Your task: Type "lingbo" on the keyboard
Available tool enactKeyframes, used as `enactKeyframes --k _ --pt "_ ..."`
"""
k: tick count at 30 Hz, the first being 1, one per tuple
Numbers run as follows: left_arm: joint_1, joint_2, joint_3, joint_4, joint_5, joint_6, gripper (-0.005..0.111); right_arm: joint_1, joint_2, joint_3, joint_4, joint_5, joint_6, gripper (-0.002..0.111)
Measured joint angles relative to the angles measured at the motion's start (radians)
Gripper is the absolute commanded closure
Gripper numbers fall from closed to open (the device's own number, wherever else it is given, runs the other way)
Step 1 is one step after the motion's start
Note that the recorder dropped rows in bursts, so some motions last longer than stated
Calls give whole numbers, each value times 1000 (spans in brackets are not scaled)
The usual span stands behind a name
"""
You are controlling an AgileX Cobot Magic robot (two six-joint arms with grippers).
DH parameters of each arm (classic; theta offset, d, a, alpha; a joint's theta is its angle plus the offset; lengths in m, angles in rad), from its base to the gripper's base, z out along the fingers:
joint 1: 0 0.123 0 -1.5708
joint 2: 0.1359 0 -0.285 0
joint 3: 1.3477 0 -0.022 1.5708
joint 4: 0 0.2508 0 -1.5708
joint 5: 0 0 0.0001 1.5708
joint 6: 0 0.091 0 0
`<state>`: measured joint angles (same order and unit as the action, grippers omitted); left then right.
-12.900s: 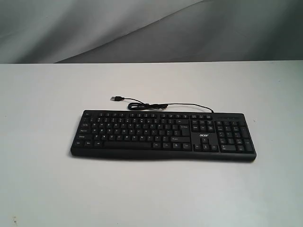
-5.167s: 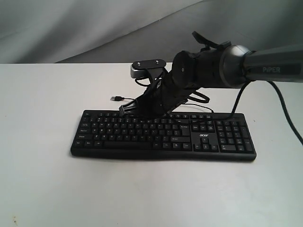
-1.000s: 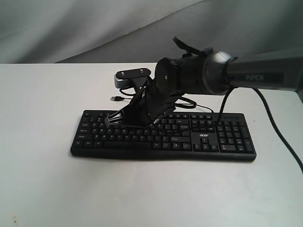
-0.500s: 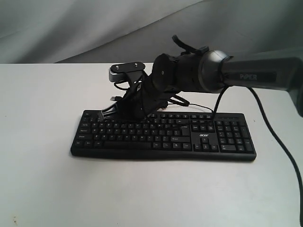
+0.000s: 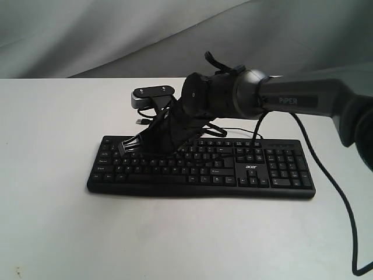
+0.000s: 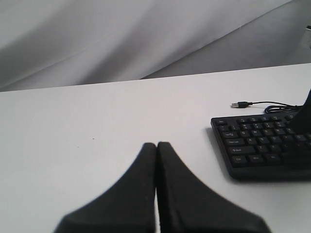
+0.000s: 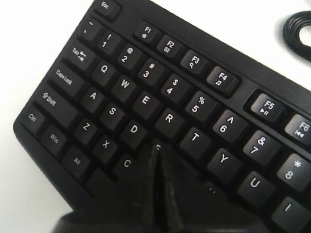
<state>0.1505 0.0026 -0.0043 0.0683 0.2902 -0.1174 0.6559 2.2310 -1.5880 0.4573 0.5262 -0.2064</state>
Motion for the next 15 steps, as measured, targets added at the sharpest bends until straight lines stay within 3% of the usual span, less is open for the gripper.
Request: enactKeyframes --k 15 --pt "0 0 0 0 0 0 106 0 27 0 8 -26 0 108"
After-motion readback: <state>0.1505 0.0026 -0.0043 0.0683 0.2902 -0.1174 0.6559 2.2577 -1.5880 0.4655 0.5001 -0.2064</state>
